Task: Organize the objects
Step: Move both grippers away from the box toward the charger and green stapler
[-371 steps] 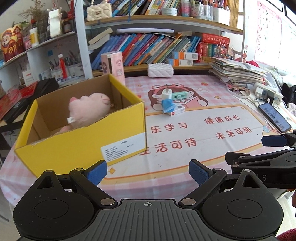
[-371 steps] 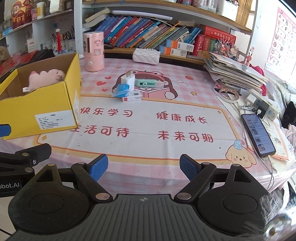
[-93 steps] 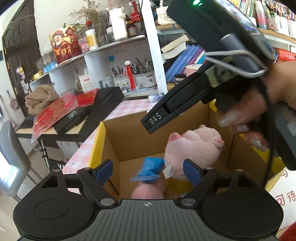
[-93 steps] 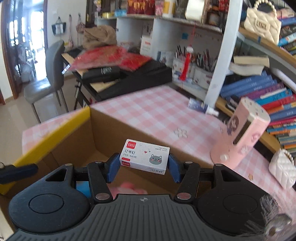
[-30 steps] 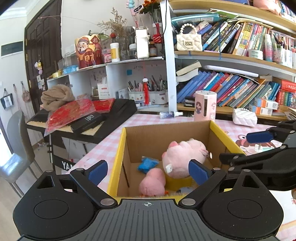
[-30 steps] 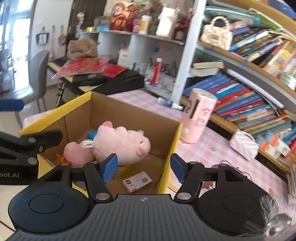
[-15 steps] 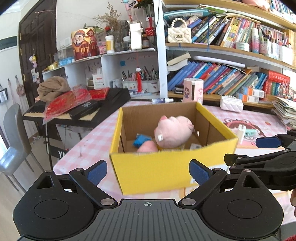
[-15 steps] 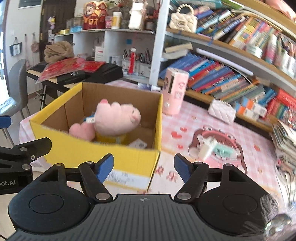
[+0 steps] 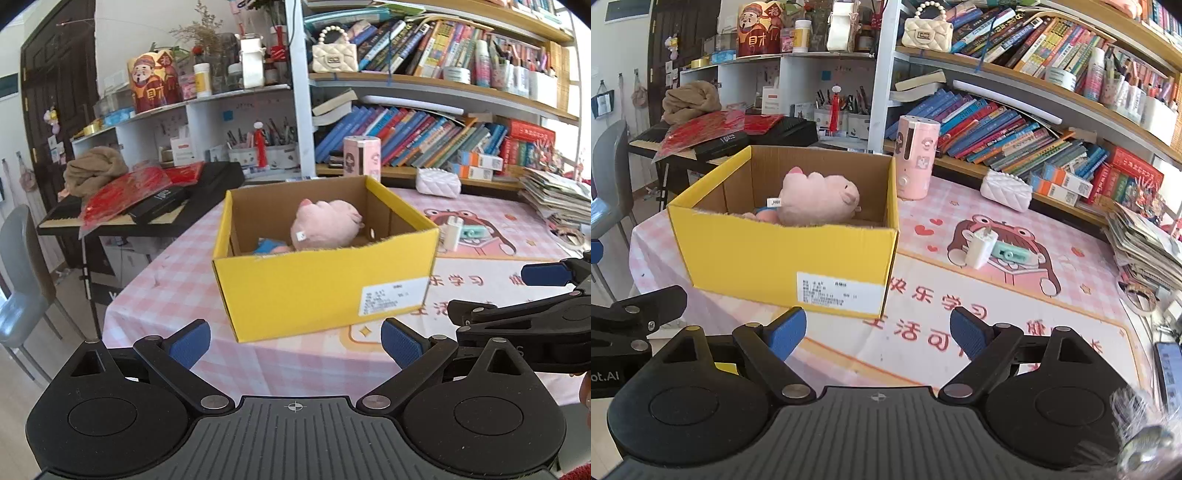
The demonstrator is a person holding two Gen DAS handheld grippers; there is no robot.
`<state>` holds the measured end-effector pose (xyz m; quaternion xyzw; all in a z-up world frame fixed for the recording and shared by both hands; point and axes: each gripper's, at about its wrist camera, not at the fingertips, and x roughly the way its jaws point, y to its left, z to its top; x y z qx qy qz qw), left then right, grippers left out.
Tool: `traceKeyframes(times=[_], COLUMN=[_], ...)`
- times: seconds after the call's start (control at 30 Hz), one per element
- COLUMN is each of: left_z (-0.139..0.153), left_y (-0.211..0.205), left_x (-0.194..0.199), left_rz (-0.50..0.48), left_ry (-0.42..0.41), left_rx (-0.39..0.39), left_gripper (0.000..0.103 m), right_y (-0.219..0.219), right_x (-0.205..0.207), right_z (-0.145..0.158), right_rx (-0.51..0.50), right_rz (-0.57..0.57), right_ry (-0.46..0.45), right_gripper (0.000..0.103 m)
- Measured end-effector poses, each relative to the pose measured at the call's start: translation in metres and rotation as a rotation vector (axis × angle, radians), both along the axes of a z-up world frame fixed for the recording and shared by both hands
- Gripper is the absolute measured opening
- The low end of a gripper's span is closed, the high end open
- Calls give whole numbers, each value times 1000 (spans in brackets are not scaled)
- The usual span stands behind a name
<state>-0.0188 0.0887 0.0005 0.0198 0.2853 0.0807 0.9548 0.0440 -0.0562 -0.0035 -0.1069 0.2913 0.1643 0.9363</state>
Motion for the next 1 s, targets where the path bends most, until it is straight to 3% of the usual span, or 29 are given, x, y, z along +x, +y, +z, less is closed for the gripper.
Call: traceKeyframes(times=[0.47, 1.0], left_z=[-8, -10], left_y=[-22, -65], left_x=[-5, 21], left_rz=[-119, -268], left_ry=[42, 42], left_rx=[-10, -13], left_gripper=[100, 100], right_y=[-29, -76], right_x=[-24, -18], right_z=[-7, -7], right_rx=[11, 14], right_rz=[-112, -261], right_ry=[32, 30], right_gripper=[89, 90])
